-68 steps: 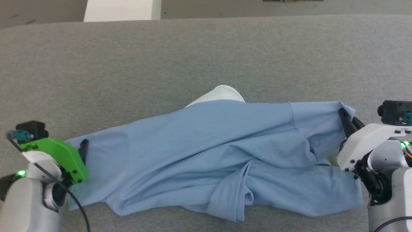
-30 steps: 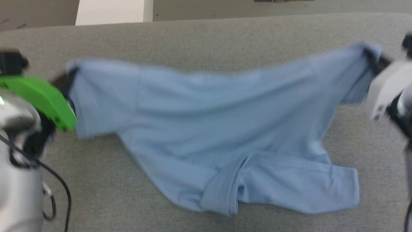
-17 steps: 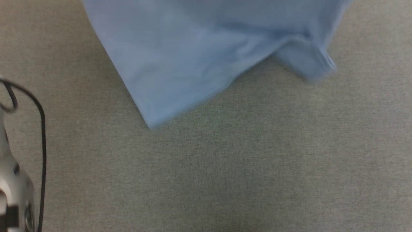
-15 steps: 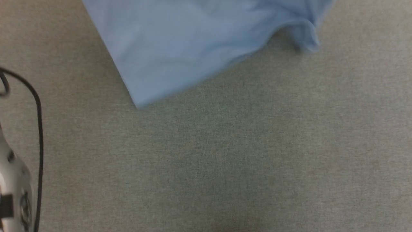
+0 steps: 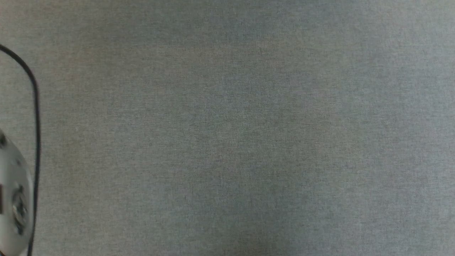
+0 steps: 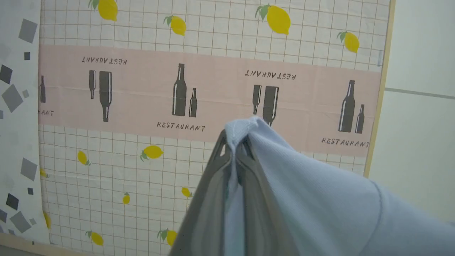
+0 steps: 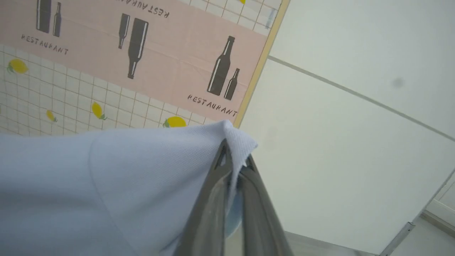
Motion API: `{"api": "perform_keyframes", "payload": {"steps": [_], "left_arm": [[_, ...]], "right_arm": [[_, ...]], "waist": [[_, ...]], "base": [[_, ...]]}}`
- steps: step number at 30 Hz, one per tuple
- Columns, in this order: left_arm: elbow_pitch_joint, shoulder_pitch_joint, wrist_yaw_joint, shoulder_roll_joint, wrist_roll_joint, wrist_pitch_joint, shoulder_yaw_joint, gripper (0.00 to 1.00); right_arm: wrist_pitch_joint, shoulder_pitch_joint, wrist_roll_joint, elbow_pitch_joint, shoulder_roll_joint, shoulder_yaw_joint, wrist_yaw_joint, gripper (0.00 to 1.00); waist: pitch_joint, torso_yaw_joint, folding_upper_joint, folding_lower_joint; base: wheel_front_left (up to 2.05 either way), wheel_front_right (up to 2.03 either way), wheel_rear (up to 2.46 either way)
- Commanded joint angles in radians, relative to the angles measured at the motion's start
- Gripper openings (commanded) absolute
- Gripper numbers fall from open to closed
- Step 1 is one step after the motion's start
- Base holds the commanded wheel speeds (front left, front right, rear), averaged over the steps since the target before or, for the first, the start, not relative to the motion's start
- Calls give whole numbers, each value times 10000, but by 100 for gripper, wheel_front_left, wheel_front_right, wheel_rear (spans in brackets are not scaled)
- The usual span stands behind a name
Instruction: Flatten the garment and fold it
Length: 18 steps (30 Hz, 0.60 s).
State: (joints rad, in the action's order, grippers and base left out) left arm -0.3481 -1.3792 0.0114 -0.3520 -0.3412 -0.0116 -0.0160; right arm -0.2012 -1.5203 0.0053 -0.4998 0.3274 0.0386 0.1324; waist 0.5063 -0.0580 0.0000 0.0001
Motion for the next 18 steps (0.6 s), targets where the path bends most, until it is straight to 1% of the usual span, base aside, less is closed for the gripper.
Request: {"api": "perform_keyframes", "payload": {"steps": [1,5,9,12,14,16,18], "left_arm": [[-237,707,-161,-76,58,-18,93,0],[-639,2437,-521,-193,-157,193,172,0],[-435,4746,-761,-380,-506,756,130,0],[31,6562,-764,-352,-941,1327,-50,0],[525,7837,-733,-216,-1352,1778,-212,0],[1245,9237,-612,-66,-1714,2296,-346,0],[1915,10433,-428,79,-1978,2683,-476,0]], "right_arm": [[196,669,237,-279,-34,240,-17,0],[509,2227,1150,-677,51,899,-17,0],[520,4056,2233,-561,209,1353,-17,0],[193,5621,3002,-103,336,1494,-17,0],[-159,6790,3501,354,406,1385,-17,0],[-583,8131,3892,993,447,1078,-17,0],[-1001,9348,4035,1614,384,703,-17,0]], "waist": [[-162,69,0,-1],[-574,114,0,-1],[-1247,145,0,-1],[-1846,174,0,-1],[-2261,204,0,-1],[-2656,240,0,-1],[-2947,253,0,-1]], "base": [[0,0,0],[0,0,0],[0,0,0],[0,0,0],[0,0,0],[0,0,0],[0,0,0]]}}
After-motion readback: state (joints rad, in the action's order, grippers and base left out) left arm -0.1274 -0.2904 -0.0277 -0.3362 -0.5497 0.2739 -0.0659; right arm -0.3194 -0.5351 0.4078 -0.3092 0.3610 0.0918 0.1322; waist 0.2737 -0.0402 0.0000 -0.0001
